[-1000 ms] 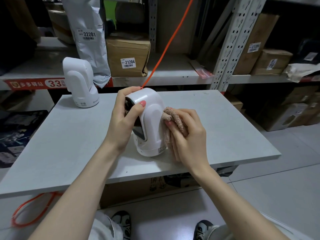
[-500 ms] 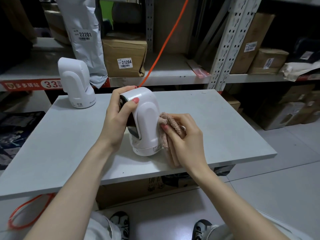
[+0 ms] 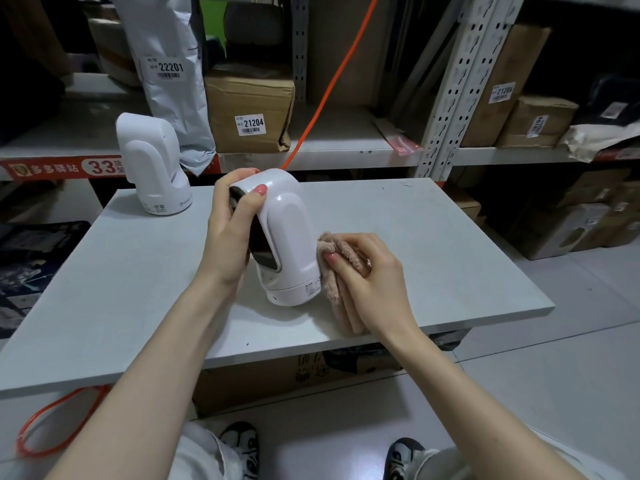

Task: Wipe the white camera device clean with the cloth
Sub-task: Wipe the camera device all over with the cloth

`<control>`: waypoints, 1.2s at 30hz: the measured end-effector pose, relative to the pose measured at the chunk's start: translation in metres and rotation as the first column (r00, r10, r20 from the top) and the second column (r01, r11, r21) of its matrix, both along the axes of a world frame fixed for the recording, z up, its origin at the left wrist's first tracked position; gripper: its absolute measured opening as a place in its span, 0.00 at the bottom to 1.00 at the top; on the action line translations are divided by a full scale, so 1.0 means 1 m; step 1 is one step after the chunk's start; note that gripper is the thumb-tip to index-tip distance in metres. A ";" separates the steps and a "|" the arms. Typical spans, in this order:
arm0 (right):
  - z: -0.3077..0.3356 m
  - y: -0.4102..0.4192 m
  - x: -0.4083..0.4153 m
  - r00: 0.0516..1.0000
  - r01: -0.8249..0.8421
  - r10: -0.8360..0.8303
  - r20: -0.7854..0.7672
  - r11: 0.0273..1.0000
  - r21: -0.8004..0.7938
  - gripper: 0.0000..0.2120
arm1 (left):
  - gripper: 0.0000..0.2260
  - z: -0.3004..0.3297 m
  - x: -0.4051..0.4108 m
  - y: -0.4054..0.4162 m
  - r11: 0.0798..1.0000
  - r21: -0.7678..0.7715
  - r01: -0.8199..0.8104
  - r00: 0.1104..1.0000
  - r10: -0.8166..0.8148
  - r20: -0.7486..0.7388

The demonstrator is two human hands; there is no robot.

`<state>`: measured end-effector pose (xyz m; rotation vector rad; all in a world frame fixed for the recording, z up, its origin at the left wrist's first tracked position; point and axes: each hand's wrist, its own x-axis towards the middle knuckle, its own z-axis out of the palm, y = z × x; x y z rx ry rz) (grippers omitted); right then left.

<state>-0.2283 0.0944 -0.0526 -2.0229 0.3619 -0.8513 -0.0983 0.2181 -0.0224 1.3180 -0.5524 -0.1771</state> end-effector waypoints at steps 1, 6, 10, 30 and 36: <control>0.000 0.000 0.000 1.000 0.002 -0.002 0.001 1.000 -0.021 0.07 | 0.15 0.000 -0.001 0.000 1.000 0.005 -0.002 1.000 0.002 0.011; 0.016 0.008 0.003 0.976 0.041 -0.024 0.216 0.996 -0.077 0.08 | 0.18 0.000 -0.012 -0.003 0.998 0.061 0.001 0.984 -0.012 0.180; 0.013 0.012 0.006 0.963 0.072 -0.030 0.268 0.986 -0.148 0.10 | 0.18 -0.001 -0.012 -0.005 0.996 0.076 -0.046 0.975 0.028 0.219; -0.001 0.018 0.012 0.976 0.076 0.016 0.217 0.911 -0.406 0.12 | 0.13 -0.003 0.000 -0.001 0.965 0.098 -0.244 0.941 0.211 0.265; 0.003 0.022 0.012 0.971 0.116 0.007 0.240 0.860 -0.496 0.10 | 0.16 -0.001 -0.006 0.003 0.952 0.107 -0.286 0.924 0.245 0.293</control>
